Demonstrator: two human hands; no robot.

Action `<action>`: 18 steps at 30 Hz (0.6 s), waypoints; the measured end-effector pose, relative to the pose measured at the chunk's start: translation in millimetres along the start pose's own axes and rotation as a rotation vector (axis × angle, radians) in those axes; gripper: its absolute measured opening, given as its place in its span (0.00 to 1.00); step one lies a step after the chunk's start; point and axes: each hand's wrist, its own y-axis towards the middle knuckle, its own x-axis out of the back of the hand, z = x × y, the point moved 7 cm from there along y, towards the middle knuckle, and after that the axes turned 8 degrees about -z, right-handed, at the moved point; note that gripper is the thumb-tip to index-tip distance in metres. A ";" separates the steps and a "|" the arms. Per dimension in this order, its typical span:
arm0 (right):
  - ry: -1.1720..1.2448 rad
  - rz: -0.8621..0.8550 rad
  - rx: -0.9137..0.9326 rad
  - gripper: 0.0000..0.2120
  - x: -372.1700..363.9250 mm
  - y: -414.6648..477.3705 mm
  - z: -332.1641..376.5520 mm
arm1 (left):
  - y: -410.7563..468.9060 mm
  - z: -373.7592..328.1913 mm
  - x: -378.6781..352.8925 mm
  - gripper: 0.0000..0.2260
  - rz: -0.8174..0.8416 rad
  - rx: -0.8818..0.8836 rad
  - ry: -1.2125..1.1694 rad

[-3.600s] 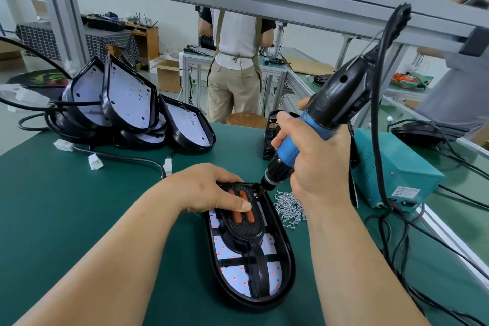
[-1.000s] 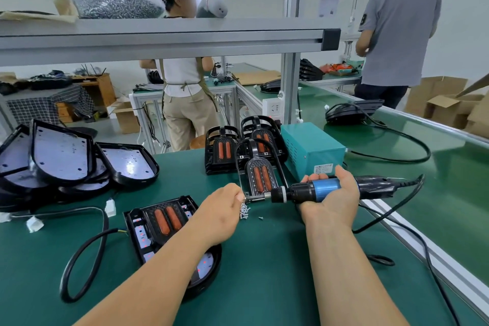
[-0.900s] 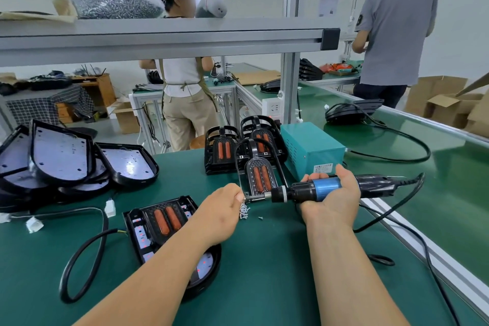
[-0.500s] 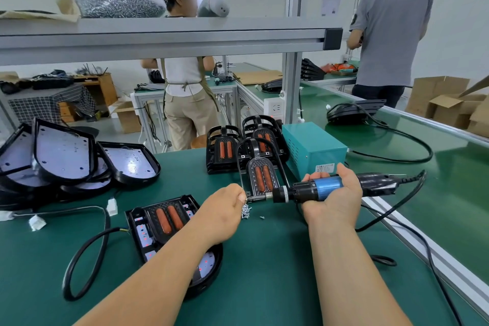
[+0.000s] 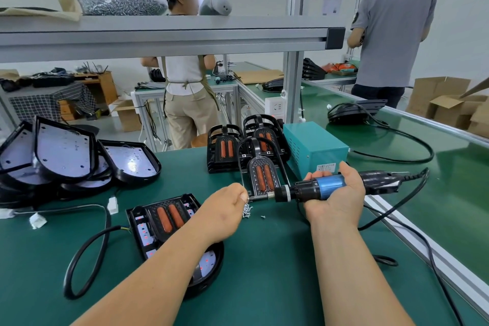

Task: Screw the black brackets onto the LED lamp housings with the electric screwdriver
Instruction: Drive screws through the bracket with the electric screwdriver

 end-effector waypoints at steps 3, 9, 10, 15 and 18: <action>-0.009 0.018 0.006 0.09 -1.5 -0.7 0.9 | -0.3 1.0 -0.8 0.10 0.013 0.010 -0.025; -0.011 0.053 0.009 0.09 -4.4 -1.3 0.6 | -0.7 0.8 -1.8 0.11 0.020 0.010 -0.023; -0.007 0.057 0.010 0.09 -4.5 -1.3 0.5 | -0.6 0.2 -1.5 0.11 0.015 0.005 -0.020; 0.006 0.068 0.015 0.08 -6.4 -1.7 -0.9 | -0.5 -0.7 -0.4 0.10 0.008 -0.001 -0.008; 0.002 0.066 0.008 0.08 -6.1 -1.2 -1.8 | -1.0 -1.3 -0.3 0.12 0.008 0.006 -0.017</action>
